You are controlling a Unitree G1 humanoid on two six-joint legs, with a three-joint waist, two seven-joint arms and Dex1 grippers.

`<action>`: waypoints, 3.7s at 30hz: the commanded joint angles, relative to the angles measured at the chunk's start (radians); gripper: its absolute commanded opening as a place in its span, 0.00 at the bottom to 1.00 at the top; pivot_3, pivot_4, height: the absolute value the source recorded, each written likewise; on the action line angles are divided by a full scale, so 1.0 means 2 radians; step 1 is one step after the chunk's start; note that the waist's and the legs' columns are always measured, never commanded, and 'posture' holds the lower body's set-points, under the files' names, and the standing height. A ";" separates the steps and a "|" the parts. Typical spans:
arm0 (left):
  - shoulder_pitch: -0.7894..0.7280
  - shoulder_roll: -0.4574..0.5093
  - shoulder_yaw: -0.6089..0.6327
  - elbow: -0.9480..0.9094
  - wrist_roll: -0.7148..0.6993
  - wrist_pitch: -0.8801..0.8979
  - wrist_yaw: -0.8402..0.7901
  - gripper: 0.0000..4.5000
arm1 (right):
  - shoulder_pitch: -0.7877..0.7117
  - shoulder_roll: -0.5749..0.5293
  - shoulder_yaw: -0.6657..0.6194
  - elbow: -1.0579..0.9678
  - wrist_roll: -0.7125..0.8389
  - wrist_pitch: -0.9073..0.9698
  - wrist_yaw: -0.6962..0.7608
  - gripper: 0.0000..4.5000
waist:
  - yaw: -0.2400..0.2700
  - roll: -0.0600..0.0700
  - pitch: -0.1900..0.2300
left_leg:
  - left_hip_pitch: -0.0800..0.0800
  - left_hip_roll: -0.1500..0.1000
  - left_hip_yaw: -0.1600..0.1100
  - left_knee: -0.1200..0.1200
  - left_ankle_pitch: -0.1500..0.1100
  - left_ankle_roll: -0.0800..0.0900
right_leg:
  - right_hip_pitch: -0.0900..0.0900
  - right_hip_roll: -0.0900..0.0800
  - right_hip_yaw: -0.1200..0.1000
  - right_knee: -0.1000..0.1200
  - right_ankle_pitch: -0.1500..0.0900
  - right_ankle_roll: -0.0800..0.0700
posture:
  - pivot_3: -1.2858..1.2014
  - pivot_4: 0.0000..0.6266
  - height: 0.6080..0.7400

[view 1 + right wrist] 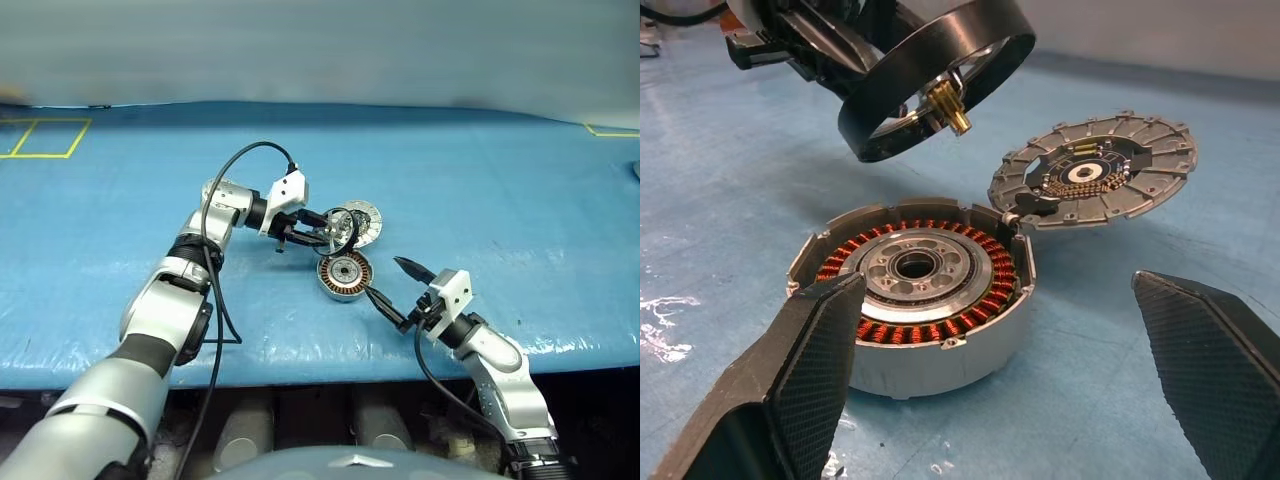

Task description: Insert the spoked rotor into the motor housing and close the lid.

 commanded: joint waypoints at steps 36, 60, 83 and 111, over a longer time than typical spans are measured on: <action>-0.024 -0.036 -0.016 0.031 0.053 -0.033 -0.036 0.32 | 0.037 -0.007 -0.015 -0.033 -0.004 -0.020 -0.021 1.00 | 0.001 0.000 0.000 | 0.000 0.000 0.000 0.002 0.000 0.000 | 0.001 0.000 0.000 0.001 0.000 0.001 | 0.52 0.24 1.00; -0.003 -0.023 0.035 -0.021 -0.003 -0.026 -0.033 0.73 | 0.028 -0.009 -0.014 -0.025 -0.003 -0.016 -0.023 1.00 | 0.001 0.000 0.000 | 0.000 0.000 0.000 0.003 0.000 0.000 | 0.001 0.000 0.000 0.001 0.000 0.001 | 0.52 0.24 1.00; 0.059 -0.050 -0.013 -0.082 0.010 0.008 0.004 0.02 | 0.003 -0.009 -0.006 -0.014 -0.009 -0.005 -0.013 1.00 | 0.004 0.000 0.000 | 0.000 0.000 0.000 0.003 0.000 0.000 | 0.001 0.000 0.000 0.001 0.001 0.001 | 0.52 0.24 1.00; 0.167 -0.023 0.028 -0.285 -0.069 0.124 0.060 0.01 | -0.023 -0.004 -0.013 -0.031 0.009 0.018 -0.029 1.00 | 0.000 0.001 -0.001 | 0.000 0.000 0.000 0.003 0.000 0.000 | 0.001 0.000 0.000 0.001 0.001 0.000 | 0.52 0.24 1.00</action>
